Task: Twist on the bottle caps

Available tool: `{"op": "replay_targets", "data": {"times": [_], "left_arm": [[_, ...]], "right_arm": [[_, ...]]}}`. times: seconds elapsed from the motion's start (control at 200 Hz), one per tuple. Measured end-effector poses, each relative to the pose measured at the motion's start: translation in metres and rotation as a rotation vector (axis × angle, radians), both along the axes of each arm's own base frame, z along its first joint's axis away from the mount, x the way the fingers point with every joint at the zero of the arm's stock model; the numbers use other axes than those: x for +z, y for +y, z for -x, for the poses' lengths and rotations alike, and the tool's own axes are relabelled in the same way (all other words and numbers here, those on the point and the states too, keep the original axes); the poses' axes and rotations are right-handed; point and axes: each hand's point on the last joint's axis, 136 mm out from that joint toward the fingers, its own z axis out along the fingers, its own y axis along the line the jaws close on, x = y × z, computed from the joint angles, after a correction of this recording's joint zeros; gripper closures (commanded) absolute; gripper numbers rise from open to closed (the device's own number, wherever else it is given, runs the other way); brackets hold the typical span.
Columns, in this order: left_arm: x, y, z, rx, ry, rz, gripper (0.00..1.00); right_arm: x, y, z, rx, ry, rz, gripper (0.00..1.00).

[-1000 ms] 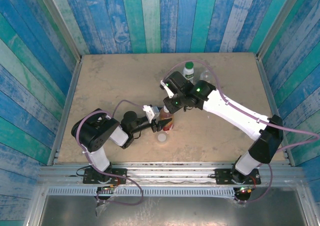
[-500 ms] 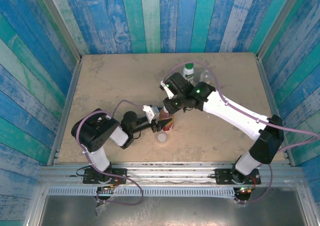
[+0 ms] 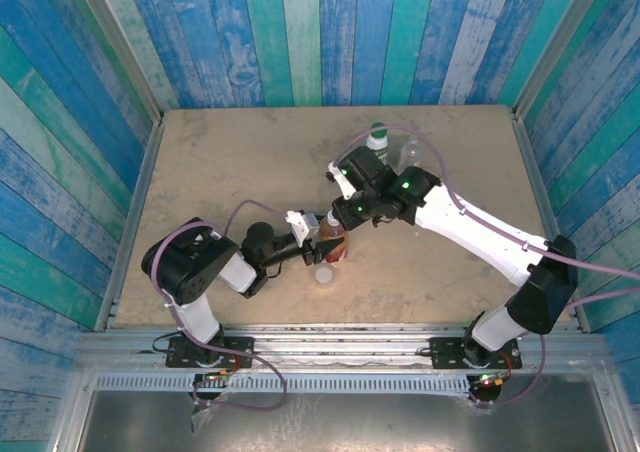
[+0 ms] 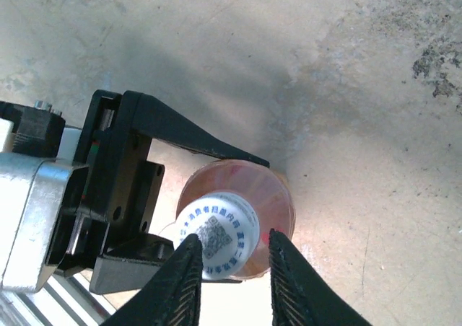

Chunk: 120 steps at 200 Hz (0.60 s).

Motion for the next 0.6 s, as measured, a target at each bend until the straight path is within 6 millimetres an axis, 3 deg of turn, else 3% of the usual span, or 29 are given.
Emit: {"op": "replay_targets", "data": {"times": [0.15,0.22,0.381,0.601], "left_arm": [[0.001,-0.004,0.001,-0.024,0.003,-0.001,0.39],[0.001,-0.007,0.001,-0.041,0.008,-0.004,0.39],[0.001,-0.017,0.004,-0.087,0.017,-0.012,0.39],[0.002,-0.033,0.018,-0.172,0.031,-0.020,0.39]], "right_arm": [[0.015,-0.014,-0.005,-0.002,-0.042,-0.019,0.48],[0.023,-0.022,-0.005,0.021,-0.079,-0.018,0.46],[0.042,-0.037,0.007,0.152,-0.210,-0.001,0.26],[0.043,-0.057,0.031,0.396,-0.358,0.048,0.25]]}}
